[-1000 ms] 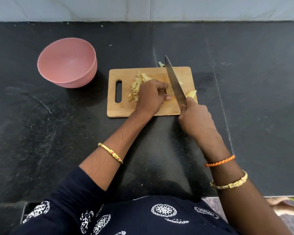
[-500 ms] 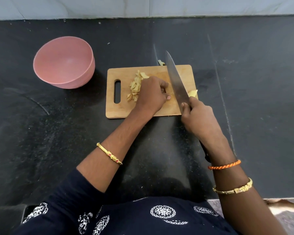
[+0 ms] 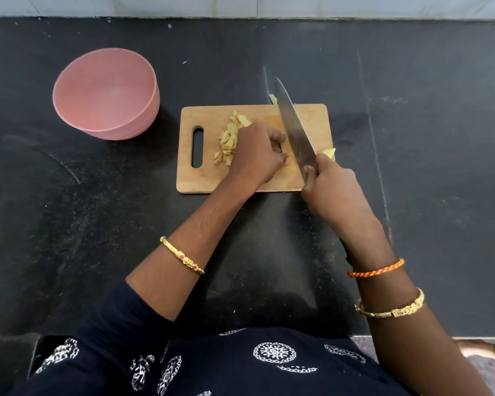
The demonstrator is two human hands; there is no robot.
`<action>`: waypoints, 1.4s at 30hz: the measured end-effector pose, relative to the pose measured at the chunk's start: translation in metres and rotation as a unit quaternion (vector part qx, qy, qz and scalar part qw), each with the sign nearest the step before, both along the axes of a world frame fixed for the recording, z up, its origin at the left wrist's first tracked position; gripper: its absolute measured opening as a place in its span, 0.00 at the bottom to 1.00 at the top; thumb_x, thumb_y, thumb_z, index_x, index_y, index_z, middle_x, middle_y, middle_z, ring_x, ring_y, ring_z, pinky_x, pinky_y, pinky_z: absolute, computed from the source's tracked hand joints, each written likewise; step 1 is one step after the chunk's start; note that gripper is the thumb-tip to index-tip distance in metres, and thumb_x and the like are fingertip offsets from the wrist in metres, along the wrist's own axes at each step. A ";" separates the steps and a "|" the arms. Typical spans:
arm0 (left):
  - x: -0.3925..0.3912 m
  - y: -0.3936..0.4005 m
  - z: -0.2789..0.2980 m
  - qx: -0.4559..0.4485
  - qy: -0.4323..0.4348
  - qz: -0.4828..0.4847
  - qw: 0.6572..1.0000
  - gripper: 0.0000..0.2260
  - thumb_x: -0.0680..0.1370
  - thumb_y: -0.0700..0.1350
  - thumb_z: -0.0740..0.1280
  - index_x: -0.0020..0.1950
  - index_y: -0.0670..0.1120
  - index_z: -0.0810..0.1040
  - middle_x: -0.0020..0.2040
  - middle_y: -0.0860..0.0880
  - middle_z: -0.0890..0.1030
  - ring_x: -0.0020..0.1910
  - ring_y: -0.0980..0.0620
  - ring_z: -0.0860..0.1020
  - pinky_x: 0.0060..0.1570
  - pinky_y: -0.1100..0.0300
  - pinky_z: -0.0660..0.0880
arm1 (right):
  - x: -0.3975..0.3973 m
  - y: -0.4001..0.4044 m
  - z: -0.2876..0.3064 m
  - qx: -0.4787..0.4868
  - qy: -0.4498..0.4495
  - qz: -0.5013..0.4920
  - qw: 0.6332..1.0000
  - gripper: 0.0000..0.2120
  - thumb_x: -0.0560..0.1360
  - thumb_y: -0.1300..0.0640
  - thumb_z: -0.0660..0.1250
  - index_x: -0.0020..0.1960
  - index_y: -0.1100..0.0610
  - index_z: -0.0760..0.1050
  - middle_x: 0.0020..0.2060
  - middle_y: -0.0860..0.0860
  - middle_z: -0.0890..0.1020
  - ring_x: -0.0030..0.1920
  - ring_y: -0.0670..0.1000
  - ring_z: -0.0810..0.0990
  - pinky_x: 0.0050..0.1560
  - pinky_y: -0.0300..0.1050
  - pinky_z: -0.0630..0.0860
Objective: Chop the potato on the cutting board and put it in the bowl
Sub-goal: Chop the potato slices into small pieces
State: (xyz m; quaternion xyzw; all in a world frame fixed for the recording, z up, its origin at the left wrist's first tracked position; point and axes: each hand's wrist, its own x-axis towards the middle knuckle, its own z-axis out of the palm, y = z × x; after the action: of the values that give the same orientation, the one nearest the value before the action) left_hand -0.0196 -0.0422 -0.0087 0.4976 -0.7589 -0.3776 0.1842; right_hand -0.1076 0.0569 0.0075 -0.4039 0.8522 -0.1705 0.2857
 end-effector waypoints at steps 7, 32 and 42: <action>-0.002 0.002 0.003 0.008 0.003 0.007 1.000 0.20 0.67 0.39 0.76 0.58 0.40 0.79 0.57 0.45 0.81 0.53 0.51 0.80 0.58 0.59 0.76 | -0.009 0.001 0.004 0.000 -0.013 -0.016 1.000 0.09 0.80 0.52 0.55 0.46 0.56 0.68 0.42 0.57 0.76 0.41 0.58 0.74 0.41 0.46 0.68; 0.001 0.002 -0.004 0.033 0.049 0.031 0.998 0.24 0.65 0.38 0.77 0.60 0.42 0.78 0.58 0.47 0.80 0.50 0.51 0.81 0.53 0.61 0.77 | 0.001 0.009 0.021 -0.023 0.016 -0.031 0.999 0.10 0.80 0.52 0.55 0.45 0.56 0.67 0.42 0.58 0.77 0.43 0.61 0.75 0.42 0.49 0.70; 0.005 -0.006 -0.009 0.061 0.081 0.023 0.995 0.25 0.64 0.37 0.78 0.60 0.44 0.78 0.55 0.47 0.81 0.39 0.56 0.82 0.44 0.67 0.78 | 0.000 -0.004 0.008 0.011 0.008 -0.009 1.000 0.10 0.81 0.53 0.55 0.56 0.56 0.71 0.42 0.55 0.74 0.41 0.57 0.72 0.43 0.46 0.70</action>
State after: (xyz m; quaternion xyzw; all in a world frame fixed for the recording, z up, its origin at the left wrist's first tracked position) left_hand -0.0142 -0.0478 -0.0174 0.4926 -0.7056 -0.4577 0.2234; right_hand -0.1078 0.0527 0.0159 -0.3946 0.8598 -0.1600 0.2819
